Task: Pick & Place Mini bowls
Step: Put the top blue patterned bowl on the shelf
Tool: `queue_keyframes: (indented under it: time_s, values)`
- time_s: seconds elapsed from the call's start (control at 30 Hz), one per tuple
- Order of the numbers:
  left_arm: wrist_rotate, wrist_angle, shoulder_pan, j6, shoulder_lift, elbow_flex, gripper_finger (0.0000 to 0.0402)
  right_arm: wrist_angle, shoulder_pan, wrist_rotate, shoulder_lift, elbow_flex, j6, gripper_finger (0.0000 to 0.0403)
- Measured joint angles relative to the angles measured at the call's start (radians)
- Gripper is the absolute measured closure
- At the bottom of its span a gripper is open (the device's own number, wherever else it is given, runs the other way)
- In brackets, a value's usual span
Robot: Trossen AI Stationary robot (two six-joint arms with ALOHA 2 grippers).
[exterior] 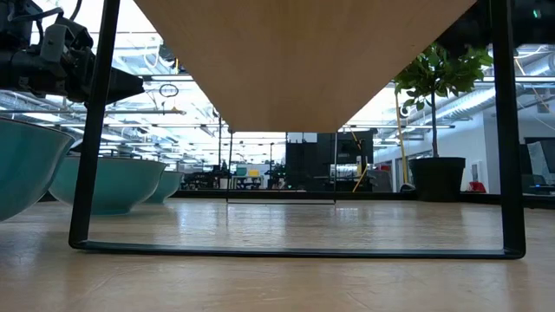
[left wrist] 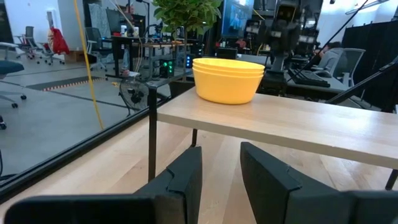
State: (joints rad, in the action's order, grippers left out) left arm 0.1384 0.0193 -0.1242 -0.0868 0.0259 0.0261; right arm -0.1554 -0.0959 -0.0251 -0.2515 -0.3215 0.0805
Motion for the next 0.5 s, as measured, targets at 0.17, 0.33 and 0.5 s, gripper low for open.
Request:
queue_keyframes:
  time_s: [0.17, 0.33, 0.5]
  values:
    - [0.000, 0.000, 0.000, 0.000, 0.000, 0.000, 0.0289, -0.027, 0.000, -0.005, 0.131, 0.141, 0.053, 0.0278]
    - [0.000, 0.000, 0.000, 0.000, 0.000, 0.000, 0.0289, -0.058, 0.000, -0.002, 0.198, 0.240, 0.095, 0.0278]
    - [0.000, 0.000, 0.000, 0.000, 0.000, 0.000, 0.0289, -0.088, 0.000, -0.003, 0.210, 0.292, 0.104, 0.0278]
